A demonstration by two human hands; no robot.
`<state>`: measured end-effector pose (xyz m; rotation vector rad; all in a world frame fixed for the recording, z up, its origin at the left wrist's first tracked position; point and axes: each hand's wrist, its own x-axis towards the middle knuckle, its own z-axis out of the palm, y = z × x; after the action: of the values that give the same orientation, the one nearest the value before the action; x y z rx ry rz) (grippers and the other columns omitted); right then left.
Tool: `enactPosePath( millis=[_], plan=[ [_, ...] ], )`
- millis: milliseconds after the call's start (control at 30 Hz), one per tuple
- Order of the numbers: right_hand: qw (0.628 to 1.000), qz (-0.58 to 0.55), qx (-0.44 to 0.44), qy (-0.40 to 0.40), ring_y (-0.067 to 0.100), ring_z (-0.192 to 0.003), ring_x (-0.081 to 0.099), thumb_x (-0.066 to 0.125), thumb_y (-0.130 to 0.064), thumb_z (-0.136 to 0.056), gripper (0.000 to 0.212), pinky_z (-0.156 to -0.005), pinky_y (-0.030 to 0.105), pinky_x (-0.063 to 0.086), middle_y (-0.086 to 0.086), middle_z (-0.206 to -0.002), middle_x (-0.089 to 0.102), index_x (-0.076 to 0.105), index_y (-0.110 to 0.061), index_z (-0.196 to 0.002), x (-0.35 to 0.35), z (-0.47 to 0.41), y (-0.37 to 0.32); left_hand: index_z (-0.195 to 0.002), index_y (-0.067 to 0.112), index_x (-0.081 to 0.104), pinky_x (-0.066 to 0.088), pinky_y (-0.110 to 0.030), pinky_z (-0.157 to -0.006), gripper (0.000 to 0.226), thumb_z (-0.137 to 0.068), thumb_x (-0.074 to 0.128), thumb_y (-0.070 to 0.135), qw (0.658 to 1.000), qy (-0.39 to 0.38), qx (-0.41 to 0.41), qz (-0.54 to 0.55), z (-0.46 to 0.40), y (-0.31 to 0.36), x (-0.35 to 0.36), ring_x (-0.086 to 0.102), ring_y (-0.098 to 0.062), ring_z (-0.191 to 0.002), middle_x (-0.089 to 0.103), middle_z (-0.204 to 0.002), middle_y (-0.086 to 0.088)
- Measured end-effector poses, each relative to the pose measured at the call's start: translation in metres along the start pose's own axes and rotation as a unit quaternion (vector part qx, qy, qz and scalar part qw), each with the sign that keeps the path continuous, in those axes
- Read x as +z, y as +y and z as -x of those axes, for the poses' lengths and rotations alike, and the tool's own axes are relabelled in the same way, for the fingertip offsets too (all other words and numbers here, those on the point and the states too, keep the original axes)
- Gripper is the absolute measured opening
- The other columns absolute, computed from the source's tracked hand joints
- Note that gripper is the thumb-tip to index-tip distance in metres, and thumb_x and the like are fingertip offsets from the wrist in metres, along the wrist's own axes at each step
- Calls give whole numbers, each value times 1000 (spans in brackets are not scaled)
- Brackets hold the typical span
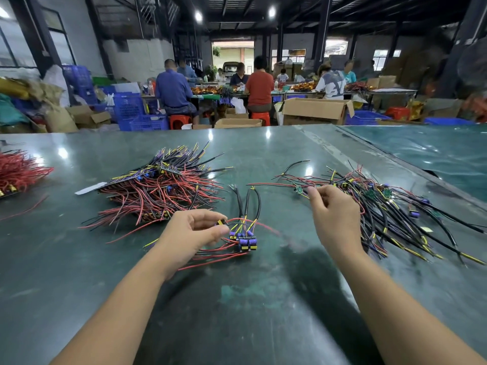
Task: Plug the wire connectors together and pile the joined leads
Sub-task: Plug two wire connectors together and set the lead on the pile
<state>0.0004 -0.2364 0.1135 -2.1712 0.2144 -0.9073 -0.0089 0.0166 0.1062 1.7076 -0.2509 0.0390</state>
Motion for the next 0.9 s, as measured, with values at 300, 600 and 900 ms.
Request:
enactPosePath(
  millis=[300,600,900],
  plan=[
    [927,83,-175,-321,20,-109,51,49,-44,-93,39,-88,35,45,-3,-113,60,53,-28,-128,16,61,-50,-87,17,74,52,-16,-66,23,-75,74,-2,999,-46,24,-14,4,1,11,66,-8,-71,74,-77,-1],
    [922,-79,-69,-372,6,-47,44,49,-21,-97,28,-48,26,34,-11,-54,55,61,-22,-71,8,47,-48,-90,15,72,49,-13,-60,22,-69,73,22,998,-21,41,45,5,4,12,62,-2,-66,71,-74,4],
    [990,-97,74,-76,13,-63,49,39,-12,-99,26,-60,28,31,-1,-67,55,62,-9,-89,-6,-25,-21,-97,26,72,53,-26,-74,18,-80,69,20,995,58,57,54,0,-5,6,63,-11,-75,72,-93,-7]
  ],
)
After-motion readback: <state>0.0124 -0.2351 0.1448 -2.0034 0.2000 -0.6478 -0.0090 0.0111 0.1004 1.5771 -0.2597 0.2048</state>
